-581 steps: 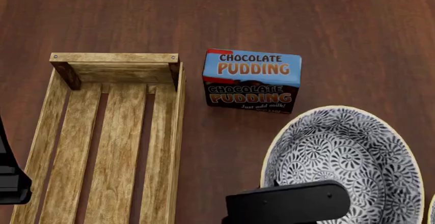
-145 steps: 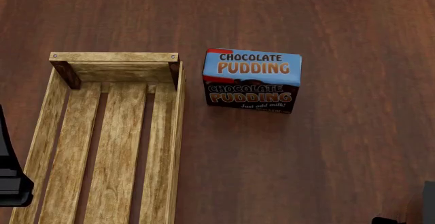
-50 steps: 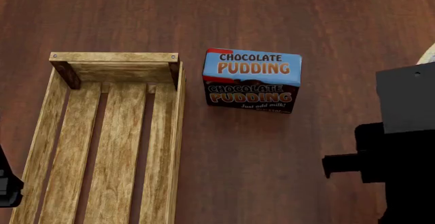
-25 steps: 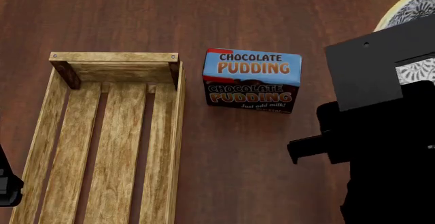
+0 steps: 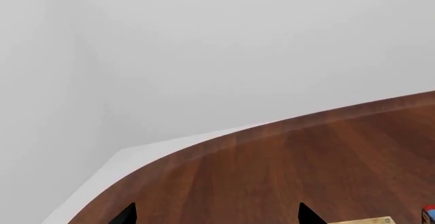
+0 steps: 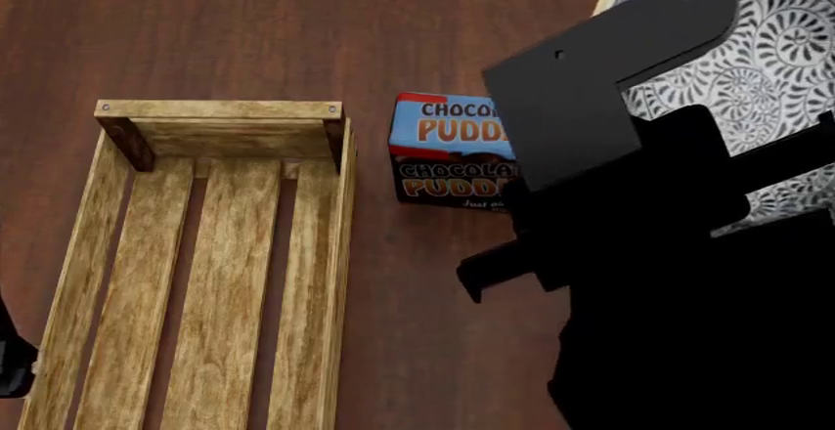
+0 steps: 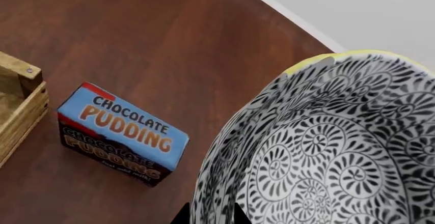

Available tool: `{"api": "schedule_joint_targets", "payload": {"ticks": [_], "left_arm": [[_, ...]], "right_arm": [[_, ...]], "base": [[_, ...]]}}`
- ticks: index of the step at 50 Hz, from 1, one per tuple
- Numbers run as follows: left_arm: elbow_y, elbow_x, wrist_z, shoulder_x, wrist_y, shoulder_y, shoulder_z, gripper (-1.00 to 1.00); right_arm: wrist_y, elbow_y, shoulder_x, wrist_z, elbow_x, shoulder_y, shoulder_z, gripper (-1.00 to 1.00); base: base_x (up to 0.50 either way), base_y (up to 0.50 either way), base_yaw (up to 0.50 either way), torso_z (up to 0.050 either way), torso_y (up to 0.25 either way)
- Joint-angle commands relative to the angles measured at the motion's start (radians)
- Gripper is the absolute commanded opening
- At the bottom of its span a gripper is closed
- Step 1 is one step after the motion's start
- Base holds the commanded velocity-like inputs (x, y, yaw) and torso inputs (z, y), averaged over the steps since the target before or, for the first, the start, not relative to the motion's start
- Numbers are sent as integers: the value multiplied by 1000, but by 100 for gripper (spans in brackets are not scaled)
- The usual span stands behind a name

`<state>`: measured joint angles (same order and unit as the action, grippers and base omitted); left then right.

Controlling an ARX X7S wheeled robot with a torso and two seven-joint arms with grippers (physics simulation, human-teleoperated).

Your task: Stack the left bowl on the right bowl and place them in the tray.

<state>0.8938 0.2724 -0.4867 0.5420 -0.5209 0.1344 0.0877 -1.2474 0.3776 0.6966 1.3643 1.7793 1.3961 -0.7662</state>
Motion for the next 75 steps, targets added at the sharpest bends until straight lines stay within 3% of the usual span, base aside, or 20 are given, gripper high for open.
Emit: {"api": "schedule_joint_targets", "payload": {"ticks": [1, 36, 75], "left_arm": [[6, 7, -3, 3, -3, -1, -6, 100], [9, 23, -10, 10, 2, -5, -16, 100], [4, 41, -8, 30, 37, -39, -54, 100]], "right_arm": [[-27, -13, -55, -24, -58, 31, -26, -100], [-50, -75, -204, -55, -58, 131, -106, -100], [-40, -149, -377, -237, -200, 187, -203, -100]], "base": [[0, 0, 0, 0, 0], [0, 0, 0, 0, 1], [0, 0, 0, 0, 1]]}}
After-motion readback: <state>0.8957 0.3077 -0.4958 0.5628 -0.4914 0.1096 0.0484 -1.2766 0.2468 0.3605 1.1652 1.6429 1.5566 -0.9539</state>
